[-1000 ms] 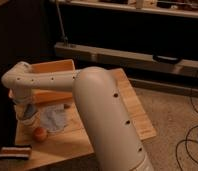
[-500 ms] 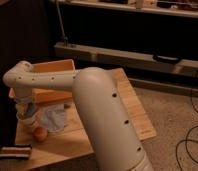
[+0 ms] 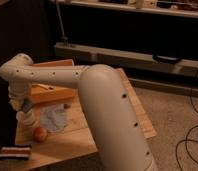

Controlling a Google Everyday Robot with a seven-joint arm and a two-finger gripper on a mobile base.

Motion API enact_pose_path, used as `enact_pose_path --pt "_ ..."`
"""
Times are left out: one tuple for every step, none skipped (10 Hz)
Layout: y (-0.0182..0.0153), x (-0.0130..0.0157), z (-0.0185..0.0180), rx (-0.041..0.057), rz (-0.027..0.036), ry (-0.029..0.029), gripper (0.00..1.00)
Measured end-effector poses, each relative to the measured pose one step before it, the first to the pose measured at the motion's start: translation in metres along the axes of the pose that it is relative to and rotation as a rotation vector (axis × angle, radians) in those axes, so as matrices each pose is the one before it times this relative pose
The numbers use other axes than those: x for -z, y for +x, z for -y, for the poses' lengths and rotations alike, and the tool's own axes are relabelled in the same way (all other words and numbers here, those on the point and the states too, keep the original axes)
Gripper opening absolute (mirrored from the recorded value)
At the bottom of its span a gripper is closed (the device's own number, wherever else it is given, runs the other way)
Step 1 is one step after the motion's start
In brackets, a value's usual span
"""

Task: Place sponge in table surface

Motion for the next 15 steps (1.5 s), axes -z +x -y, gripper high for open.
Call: enact_pose_path --pt "0.00008 0.0094 -0.00165 0.0109 -0.00462 0.00523 0.55" --pt "0.00479 0.0059 -0.00058 0.00686 -0.0103 0.00482 0.55" --pt "0.01132 0.00842 0.00026 0.00398 -0.012 0.00819 0.55" --pt "0.01496 0.009 -0.00202 -0.00194 -0.01027 0.00801 0.55" --pt "0.02047 0.00993 -0.00232 -0.0135 -0.00802 0.01057 0.55" --pt "0.02255 0.00868 -0.00065 -0.02214 -0.00215 0.00709 0.55" --pt "0.02491 0.00968 0.00135 -0.03209 0.00113 0.00839 0.55" --pt "0.02268 0.00825 0.00379 -0.03448 0.00144 0.00791 0.55" --pt "0.02474 0.0087 0.00693 -0.04186 0.00228 0.00877 0.55" --pt "0.02933 0.00807 0.01092 -0.0527 0.00066 0.01084 0.55" --pt "0.01719 0.00274 0.00833 -0.03583 0.00044 0.0061 0.55" --pt "0.02253 0.00001 0.0136 -0.05299 -0.00105 0.0081 0.55" --pt "0.02006 -0.00684 0.01129 -0.05446 -0.00197 0.0026 0.55" --pt "0.01468 -0.01205 0.00979 -0.04399 -0.00198 0.00442 0.55" --pt "0.01201 -0.01879 0.0065 -0.03623 -0.00364 0.00116 0.55"
